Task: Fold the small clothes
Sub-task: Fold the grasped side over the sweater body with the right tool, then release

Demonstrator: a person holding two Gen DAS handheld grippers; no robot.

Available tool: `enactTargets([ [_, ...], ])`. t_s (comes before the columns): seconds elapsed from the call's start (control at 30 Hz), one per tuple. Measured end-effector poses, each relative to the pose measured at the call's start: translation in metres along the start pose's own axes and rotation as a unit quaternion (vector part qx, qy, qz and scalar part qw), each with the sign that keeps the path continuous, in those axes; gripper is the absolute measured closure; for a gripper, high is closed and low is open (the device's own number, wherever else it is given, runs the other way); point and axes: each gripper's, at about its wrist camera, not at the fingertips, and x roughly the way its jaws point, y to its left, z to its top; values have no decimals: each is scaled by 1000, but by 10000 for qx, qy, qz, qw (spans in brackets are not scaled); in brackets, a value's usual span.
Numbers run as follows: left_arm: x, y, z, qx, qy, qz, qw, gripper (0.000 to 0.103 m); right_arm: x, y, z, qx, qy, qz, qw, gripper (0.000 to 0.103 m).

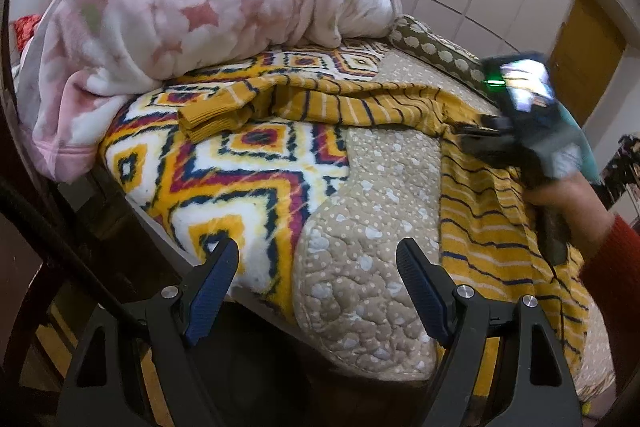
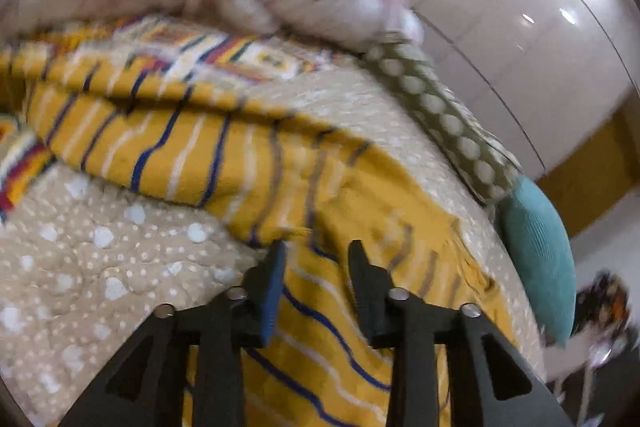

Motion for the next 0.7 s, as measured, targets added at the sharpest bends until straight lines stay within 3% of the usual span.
enactTargets([
  [0.1, 3, 10, 1, -149, 40, 132, 9998, 23, -24, -33, -14, 798, -407, 228, 9957, 47],
  [0.23, 5, 26, -2, -296, 70, 338, 9990, 23, -35, -52, -23, 1282, -24, 1033, 9864, 48],
  [0.3, 2, 36, -4, -394, 77, 391, 9984, 23, -40, -45, -20, 1300, 134, 1429, 9811, 58],
  [0.5, -10, 71, -11, -668, -2, 555, 9962, 23, -72, 38, 16, 949, -126, 2614, 9605, 60],
  [0.6, -13, 93, -16, -911, 0, 592, 9941, 23, -87, 92, 38, 882, -198, 3373, 9371, 60],
  [0.7, -15, 113, -18, -1191, 12, 555, 9913, 23, -89, 125, 58, 1121, -183, 3847, 9160, 60],
])
